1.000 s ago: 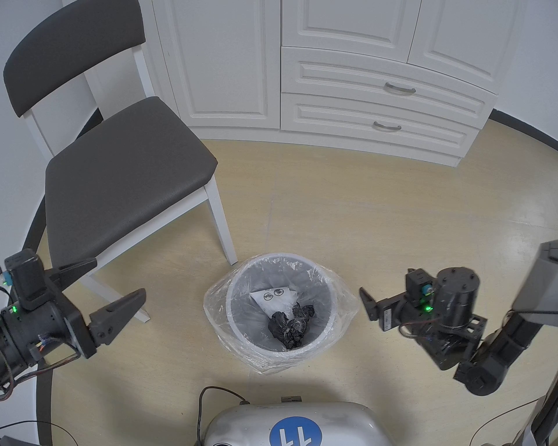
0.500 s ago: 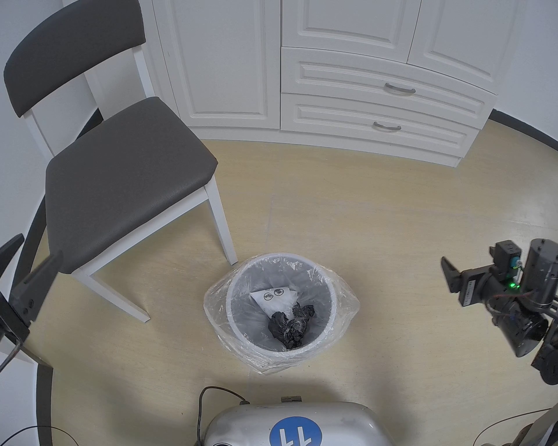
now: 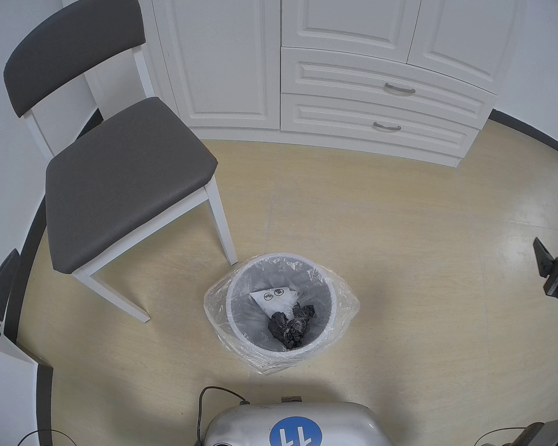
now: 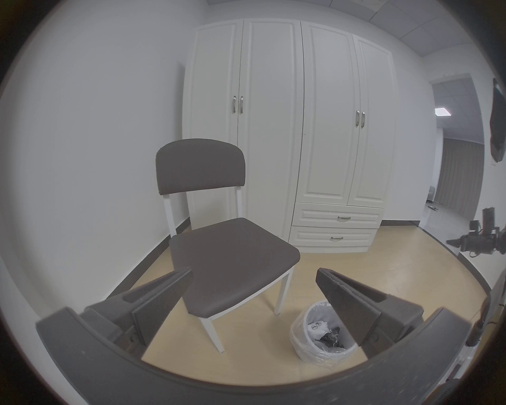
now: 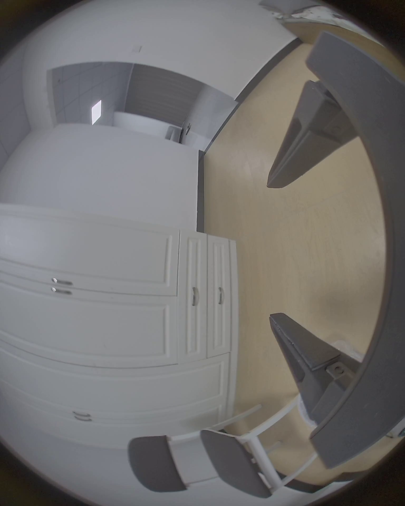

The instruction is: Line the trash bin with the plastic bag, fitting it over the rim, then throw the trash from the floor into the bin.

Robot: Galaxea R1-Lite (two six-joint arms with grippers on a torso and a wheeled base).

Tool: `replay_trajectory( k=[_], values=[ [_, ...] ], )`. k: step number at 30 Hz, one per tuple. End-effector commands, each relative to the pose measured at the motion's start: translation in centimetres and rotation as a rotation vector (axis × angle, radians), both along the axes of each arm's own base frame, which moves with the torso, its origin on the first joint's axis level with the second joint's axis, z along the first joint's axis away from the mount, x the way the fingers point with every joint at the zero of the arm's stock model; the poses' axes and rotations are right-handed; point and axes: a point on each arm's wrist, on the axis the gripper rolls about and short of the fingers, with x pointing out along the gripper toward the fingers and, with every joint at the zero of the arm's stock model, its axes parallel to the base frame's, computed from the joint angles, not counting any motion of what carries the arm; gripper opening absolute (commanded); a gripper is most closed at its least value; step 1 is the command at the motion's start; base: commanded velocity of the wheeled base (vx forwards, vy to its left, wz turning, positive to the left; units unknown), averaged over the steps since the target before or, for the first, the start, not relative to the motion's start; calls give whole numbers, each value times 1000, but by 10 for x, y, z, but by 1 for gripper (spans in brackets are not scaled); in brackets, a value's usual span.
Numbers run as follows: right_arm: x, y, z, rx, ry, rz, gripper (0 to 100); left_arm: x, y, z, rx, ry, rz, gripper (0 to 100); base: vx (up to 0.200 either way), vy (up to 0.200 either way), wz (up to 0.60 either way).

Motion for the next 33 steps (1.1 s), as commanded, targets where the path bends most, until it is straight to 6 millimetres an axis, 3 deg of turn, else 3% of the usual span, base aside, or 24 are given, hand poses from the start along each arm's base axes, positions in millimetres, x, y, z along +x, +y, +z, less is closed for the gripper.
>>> replay_trajectory(
  k=[1, 7, 17, 24, 31, 33],
  values=[
    [-68, -18, -3, 106, -182, -25, 100, -42, 10, -10, -19, -79, 39, 100, 0, 0, 0],
    [-103, -25, -16, 110, -274, -102, 100, -65, 15, -20, -39, -110, 119, 100, 0, 0, 0],
    [-149, -27, -40, 106, -381, -99, 100, -78, 14, -40, -54, -147, 190, 100, 0, 0, 0],
    [-160, -21, -53, 59, -393, -28, 100, -90, 12, -50, -57, -202, 236, 100, 0, 0, 0],
    [-156, -20, -59, 44, -366, 32, 100, -97, 11, -58, -53, -193, 256, 100, 0, 0, 0],
    [-149, -20, -72, 35, -318, 37, 100, -99, 10, -66, -37, -171, 235, 100, 0, 0, 0]
  ],
)
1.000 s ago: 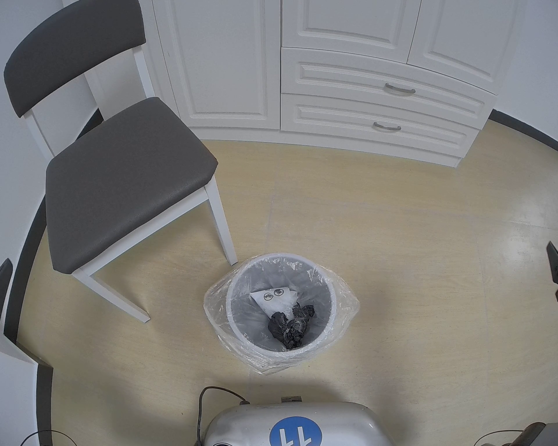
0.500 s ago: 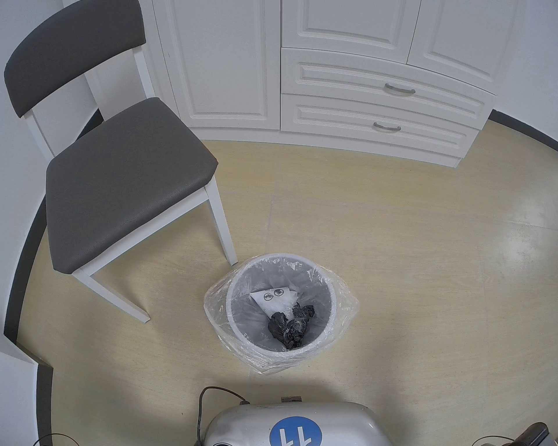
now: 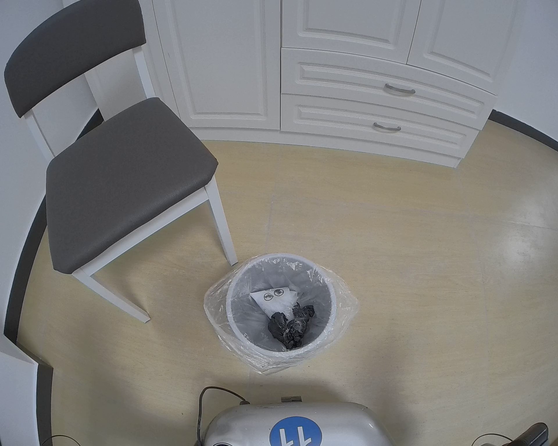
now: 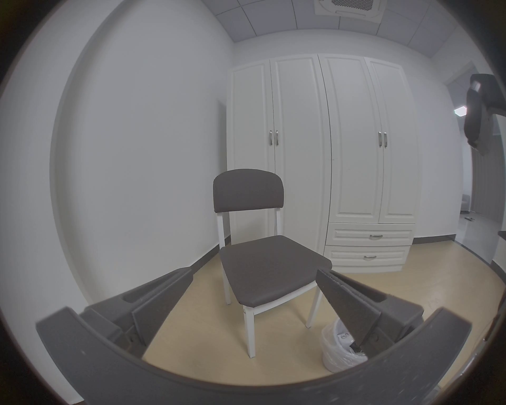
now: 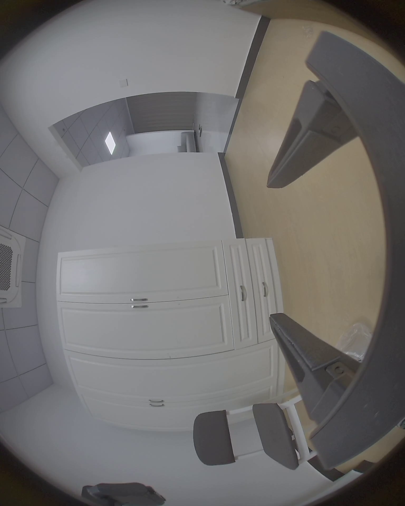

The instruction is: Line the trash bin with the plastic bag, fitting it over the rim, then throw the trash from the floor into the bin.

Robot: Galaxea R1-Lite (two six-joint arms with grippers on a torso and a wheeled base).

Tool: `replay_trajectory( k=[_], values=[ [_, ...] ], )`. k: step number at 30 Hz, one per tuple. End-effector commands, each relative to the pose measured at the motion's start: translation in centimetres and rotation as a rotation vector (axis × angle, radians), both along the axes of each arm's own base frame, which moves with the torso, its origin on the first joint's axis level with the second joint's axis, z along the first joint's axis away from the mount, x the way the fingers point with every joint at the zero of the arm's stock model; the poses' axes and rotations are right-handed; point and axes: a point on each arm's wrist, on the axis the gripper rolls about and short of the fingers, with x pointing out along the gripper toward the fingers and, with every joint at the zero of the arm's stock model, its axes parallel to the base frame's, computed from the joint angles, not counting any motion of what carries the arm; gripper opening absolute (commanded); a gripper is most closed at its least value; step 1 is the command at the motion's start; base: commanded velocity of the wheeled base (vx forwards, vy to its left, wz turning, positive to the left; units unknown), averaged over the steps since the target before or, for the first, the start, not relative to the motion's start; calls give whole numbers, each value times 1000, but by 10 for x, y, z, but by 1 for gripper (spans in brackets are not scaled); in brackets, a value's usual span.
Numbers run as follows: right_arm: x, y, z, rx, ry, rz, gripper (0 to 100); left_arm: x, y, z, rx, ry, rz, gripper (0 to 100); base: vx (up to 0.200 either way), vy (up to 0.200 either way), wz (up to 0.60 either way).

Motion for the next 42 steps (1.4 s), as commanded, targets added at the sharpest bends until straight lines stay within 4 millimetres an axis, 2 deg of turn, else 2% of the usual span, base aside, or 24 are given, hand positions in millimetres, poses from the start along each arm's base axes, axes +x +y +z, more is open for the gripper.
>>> replay_trajectory(
  k=[1, 6, 8, 16, 17, 20, 28, 34, 42],
  values=[
    [5, 0, -18, -14, 28, 0, 100, -5, -2, -13, 18, 1, -33, 100, 0, 0, 0],
    [10, 0, -29, -19, 50, 0, 100, 4, -3, -31, 35, 46, -59, 100, 0, 0, 0],
    [15, 0, -40, -32, 94, -1, 100, 10, -3, -38, 35, 52, -59, 100, 0, 0, 0],
    [17, 1, -46, -49, 153, 29, 100, 21, -3, -57, 35, 39, -59, 100, 0, 0, 0],
    [18, 1, -53, -51, 225, 27, 100, 25, -3, -64, 37, 56, -62, 100, 0, 0, 0],
    [19, 1, -60, -46, 297, 15, 100, 29, -3, -77, 41, 111, -64, 100, 0, 0, 0],
    [20, 1, -63, -71, 339, 32, 100, 31, -3, -91, 33, 248, -62, 100, 0, 0, 0],
    [20, 3, -63, -99, 338, 116, 100, 31, -3, -90, 34, 244, -65, 100, 0, 0, 0],
    [20, 3, -63, -111, 341, 116, 100, 31, -4, -92, 44, 264, -87, 100, 0, 0, 0]
  ],
)
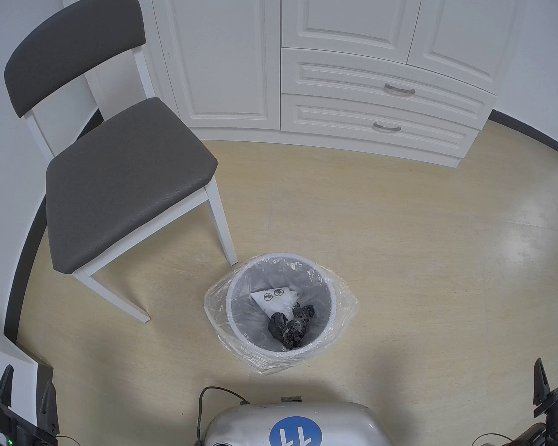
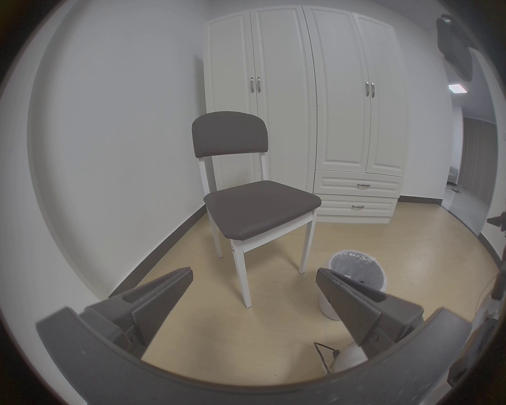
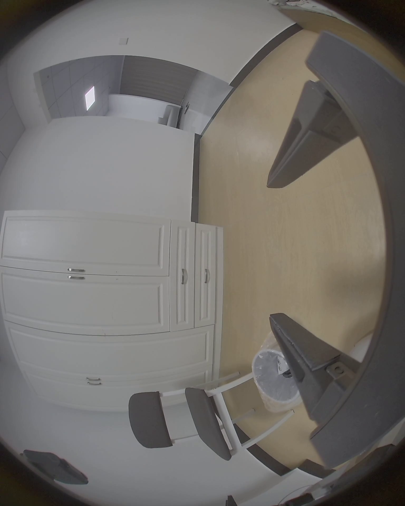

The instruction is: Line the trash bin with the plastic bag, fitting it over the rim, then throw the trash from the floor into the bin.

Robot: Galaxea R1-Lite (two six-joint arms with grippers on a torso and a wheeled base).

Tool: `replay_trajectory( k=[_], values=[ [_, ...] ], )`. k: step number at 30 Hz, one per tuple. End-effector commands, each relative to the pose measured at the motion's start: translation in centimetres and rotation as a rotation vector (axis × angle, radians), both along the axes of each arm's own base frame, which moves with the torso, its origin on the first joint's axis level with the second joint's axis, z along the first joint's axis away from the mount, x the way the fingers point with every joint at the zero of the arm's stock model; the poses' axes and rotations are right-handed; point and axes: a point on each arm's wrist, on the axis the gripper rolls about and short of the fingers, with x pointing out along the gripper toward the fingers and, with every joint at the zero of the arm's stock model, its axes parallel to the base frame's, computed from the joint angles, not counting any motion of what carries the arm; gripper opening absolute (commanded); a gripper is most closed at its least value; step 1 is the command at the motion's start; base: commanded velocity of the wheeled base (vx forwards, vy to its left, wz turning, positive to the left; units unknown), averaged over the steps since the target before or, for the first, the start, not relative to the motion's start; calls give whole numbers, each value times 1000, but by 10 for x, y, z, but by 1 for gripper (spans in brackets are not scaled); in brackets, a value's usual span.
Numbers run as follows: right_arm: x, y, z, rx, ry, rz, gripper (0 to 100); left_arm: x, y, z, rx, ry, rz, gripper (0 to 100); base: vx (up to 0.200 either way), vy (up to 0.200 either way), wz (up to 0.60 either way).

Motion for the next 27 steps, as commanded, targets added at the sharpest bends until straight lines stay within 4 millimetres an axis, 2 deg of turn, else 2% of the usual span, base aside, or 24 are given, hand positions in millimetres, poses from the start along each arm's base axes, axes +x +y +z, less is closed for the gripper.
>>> replay_trajectory(
  k=[1, 9, 13, 27],
  values=[
    [0, 0, -5, -6, 5, -1, 100, 0, 0, -5, 3, 4, -1, 100, 0, 0, 0],
    [0, 0, -5, 9, 2, 4, 100, 0, -1, -6, -10, 8, -50, 100, 0, 0, 0],
    [0, 0, -5, 12, 1, 6, 100, 0, -3, -11, 9, 69, -133, 100, 0, 0, 0],
    [1, 1, -5, 53, -7, 45, 100, 1, -3, -10, 10, 52, -125, 100, 0, 0, 0]
  ],
)
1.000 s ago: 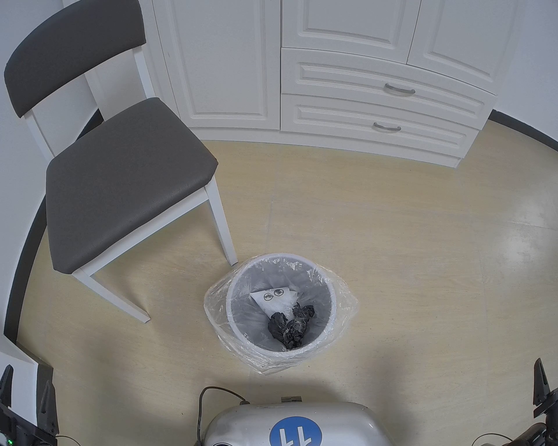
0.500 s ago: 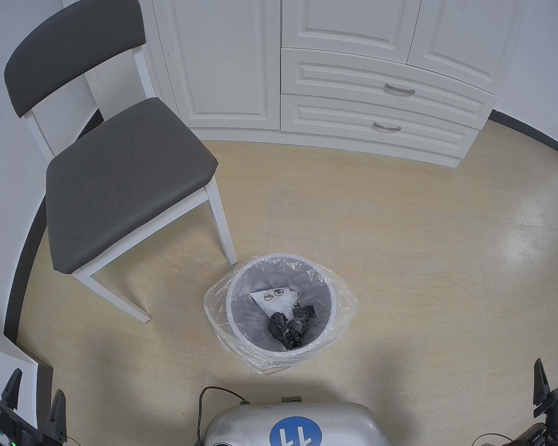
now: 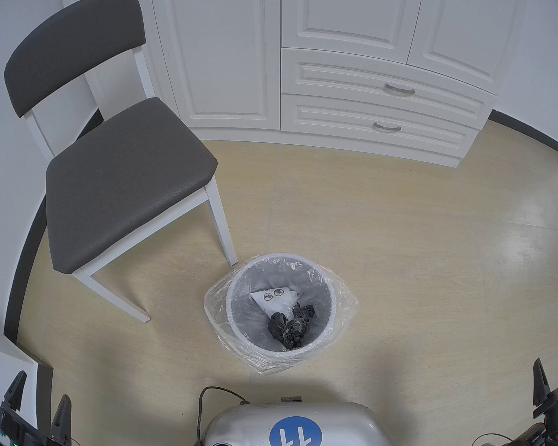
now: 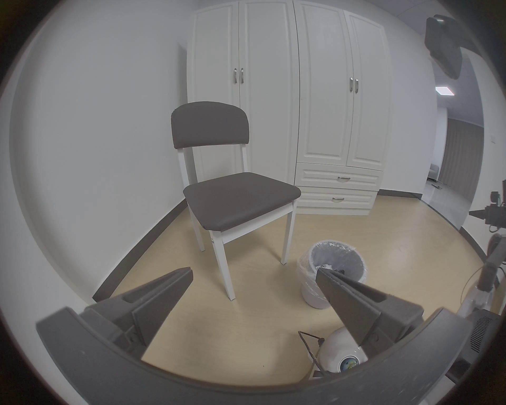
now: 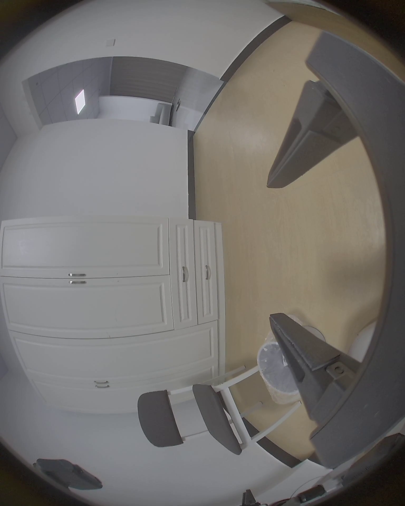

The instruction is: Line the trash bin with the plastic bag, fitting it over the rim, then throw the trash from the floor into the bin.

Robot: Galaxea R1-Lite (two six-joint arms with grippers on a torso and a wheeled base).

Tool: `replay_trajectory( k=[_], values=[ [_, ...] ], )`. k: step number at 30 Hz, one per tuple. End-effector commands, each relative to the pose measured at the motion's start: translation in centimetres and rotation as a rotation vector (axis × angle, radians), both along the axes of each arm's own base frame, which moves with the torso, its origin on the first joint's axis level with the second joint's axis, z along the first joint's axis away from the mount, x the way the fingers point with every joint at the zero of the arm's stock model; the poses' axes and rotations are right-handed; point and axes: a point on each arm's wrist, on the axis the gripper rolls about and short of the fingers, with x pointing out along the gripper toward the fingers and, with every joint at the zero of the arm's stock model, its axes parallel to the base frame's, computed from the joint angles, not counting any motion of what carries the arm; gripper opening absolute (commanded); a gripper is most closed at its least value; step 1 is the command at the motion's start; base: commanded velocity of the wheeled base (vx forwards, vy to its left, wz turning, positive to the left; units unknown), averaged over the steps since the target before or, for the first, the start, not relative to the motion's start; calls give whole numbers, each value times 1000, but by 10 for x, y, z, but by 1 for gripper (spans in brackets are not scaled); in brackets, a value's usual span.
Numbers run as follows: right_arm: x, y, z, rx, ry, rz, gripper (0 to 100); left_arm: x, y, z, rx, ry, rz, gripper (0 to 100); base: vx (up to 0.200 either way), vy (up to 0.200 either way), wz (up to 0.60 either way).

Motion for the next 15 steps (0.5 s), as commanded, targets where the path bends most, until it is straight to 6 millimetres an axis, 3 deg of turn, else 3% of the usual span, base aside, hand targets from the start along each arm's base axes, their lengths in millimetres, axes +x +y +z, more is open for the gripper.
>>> replay_trajectory(
  k=[1, 15],
  values=[
    [0, 0, -5, 0, 2, 11, 100, 0, 0, -5, -2, 4, 1, 100, 0, 0, 0],
    [0, 2, -5, -119, 21, 59, 100, 0, 0, -5, 3, 4, -1, 100, 0, 0, 0]
  ],
)
